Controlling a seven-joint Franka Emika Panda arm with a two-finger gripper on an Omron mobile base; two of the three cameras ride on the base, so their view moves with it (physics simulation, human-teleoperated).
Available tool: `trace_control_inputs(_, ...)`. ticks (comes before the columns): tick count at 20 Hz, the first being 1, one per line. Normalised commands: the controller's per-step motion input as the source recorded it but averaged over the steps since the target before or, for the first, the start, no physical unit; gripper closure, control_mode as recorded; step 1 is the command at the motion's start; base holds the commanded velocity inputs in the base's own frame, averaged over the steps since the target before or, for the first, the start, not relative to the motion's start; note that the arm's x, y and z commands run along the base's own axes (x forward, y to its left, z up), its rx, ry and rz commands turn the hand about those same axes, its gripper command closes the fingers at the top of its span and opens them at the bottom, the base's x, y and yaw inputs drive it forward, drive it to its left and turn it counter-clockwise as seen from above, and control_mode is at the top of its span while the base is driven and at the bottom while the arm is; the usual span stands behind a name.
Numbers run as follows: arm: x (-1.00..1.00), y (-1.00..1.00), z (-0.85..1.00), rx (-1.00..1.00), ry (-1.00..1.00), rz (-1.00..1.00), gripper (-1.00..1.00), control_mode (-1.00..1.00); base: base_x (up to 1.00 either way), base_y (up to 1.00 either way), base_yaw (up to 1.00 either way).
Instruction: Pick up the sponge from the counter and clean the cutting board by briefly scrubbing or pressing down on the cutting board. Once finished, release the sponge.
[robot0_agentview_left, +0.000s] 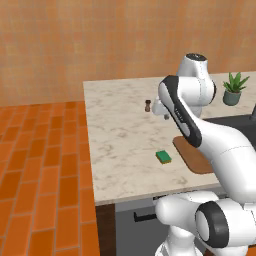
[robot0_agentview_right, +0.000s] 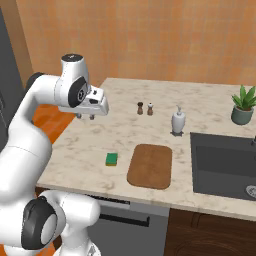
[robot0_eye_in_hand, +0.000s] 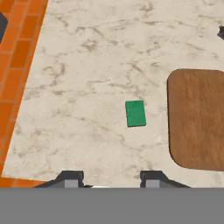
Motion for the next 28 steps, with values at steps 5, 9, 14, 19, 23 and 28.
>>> trace_control_inputs(5,0.05,0.43,-0.14,-0.02,0.01,0.0,-1.0,-1.0,0.0,0.0,0.0)
trace_control_inputs(9,0.26,0.3,-0.41,-0.1,0.48,-0.07,-1.0,-1.0,0.0,0.0,0.0)
trace_control_inputs(14,0.0,-0.12,-0.92,-0.02,0.32,-0.02,-1.0,-1.0,0.0,0.0,0.0)
trace_control_inputs(19,0.31,-0.63,-0.93,0.11,0.15,0.0,-1.0,-1.0,0.0,0.0,0.0)
trace_control_inputs(23,0.62,-0.35,-0.39,0.04,0.01,0.01,-1.0,-1.0,0.0,0.0,0.0)
trace_control_inputs(28,0.72,-0.01,-0.21,0.0,-0.08,0.05,-1.0,-1.0,0.0,0.0,0.0)
